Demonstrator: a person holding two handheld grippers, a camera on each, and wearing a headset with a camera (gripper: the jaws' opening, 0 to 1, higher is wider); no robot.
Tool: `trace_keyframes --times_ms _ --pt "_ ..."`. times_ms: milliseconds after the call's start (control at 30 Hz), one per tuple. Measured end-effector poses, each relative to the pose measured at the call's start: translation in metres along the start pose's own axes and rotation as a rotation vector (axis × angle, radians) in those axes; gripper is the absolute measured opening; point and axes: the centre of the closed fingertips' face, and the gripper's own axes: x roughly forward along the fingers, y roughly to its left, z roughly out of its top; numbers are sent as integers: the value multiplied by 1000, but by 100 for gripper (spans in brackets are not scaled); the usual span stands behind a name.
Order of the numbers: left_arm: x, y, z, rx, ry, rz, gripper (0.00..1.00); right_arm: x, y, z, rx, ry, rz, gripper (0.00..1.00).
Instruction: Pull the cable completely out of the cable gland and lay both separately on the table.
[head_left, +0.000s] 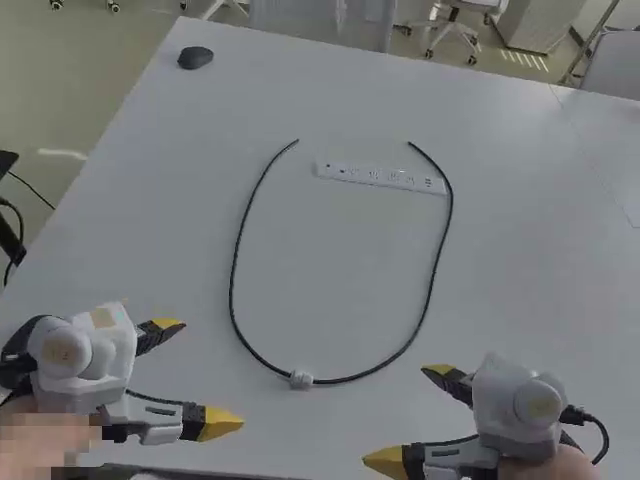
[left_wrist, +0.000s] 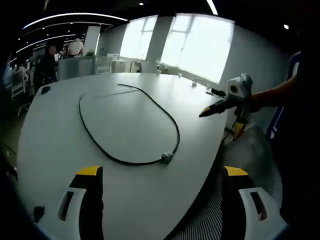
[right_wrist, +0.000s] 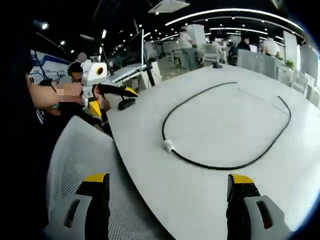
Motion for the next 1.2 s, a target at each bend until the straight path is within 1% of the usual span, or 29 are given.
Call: trace_keyframes --times_ms 67,200,267,367,467,533,667,767,900,933,967,1033,1100,1200 --pt "0 1 0 4 3 -1 98 0 -2 0 7 1 -4 99" --pt "1 1 3 -12 -9 -3 98 -1 -3 3 16 -10 -8 99" --pt "1 0 3 -12 -5 -7 98 -1 -2 4 21 -13 -8 99" --pt "2 -1 3 -6 0 -4 98 2 -1 1 11 0 3 99" --pt "0 0 6 -20 -16 8 97 6 -3 -1 -3 17 13 99" --pt "-1 0 6 -28 -20 11 97 8 -4 3 -8 15 18 99" --pt "-2 -1 2 -25 -6 11 96 12 -6 13 -5 4 25 98" --pt "-1 -1 1 -28 -7 16 97 16 -5 18 -13 6 29 97" --pt "1 -4 2 -19 -4 20 97 19 -4 25 -60 21 32 96" --pt "2 -5 0 5 10 24 97 19 -5 26 -72 26 30 95" --pt "3 -5 0 14 15 27 98 20 -6 26 -87 32 27 93" --pt "4 -7 1 3 12 24 97 22 -9 28 -111 47 21 91" --pt "5 -9 1 -7 4 20 97 26 -10 30 -127 55 28 91" --pt "6 -11 -1 -7 10 20 96 32 -12 32 -142 73 38 88"
